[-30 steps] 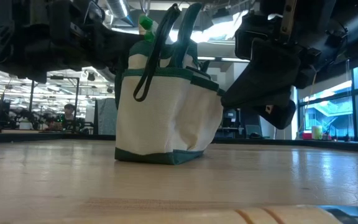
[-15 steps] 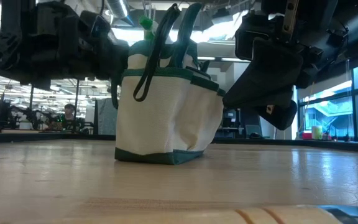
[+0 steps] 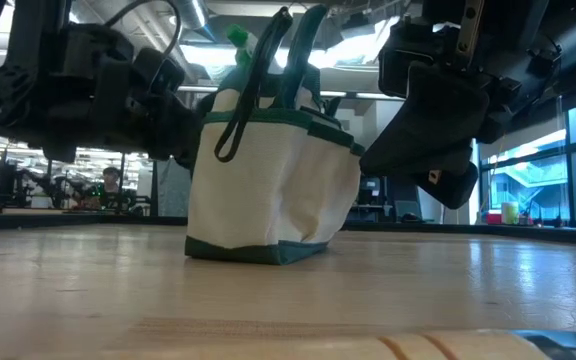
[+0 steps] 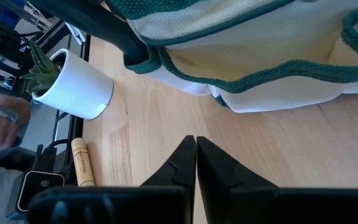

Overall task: Pick & Place Garden tools in Gardening bag
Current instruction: Put the brown hand rake into the side pocket of the green gardening bag

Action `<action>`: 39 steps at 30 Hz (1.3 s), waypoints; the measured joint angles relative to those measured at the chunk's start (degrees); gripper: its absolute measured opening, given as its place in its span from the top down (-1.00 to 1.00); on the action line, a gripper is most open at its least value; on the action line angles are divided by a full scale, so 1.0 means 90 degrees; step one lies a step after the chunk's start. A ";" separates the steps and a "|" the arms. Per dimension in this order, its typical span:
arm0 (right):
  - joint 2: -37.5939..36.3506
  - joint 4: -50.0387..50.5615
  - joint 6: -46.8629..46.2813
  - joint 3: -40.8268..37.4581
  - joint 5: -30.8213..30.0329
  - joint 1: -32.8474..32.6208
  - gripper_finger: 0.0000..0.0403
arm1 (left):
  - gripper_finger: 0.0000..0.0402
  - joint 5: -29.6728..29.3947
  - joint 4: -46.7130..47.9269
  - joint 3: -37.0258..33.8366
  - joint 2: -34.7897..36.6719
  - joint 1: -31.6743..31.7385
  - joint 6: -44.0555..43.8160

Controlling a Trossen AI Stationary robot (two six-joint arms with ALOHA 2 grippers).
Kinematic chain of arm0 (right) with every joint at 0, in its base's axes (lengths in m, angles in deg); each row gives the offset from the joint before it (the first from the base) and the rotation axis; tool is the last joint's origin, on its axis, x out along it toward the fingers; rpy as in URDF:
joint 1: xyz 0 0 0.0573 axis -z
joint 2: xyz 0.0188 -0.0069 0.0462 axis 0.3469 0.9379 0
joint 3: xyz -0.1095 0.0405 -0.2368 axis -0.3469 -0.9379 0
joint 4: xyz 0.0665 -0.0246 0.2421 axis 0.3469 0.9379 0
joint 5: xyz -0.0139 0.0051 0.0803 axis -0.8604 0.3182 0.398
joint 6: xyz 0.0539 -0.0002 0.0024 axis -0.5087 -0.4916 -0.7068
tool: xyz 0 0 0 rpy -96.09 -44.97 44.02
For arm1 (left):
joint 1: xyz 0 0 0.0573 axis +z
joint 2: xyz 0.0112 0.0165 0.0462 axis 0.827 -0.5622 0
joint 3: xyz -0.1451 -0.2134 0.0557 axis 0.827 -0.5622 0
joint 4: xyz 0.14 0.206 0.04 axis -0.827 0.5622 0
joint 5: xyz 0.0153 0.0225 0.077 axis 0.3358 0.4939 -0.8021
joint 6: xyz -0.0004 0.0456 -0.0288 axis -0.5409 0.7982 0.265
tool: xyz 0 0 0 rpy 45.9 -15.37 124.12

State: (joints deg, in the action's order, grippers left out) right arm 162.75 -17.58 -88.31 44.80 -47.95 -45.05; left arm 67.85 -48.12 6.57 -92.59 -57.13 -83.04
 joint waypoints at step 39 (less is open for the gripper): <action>0.0000 0.0029 0.0051 0.0000 0.0000 0.0000 0.92 | 0.36 0.0050 -0.0012 -0.0177 0.0346 -0.0005 0.0021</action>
State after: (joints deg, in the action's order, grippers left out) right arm 162.75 -17.31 -87.85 44.80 -47.95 -45.05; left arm 68.30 -48.23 4.97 -89.47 -57.18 -82.85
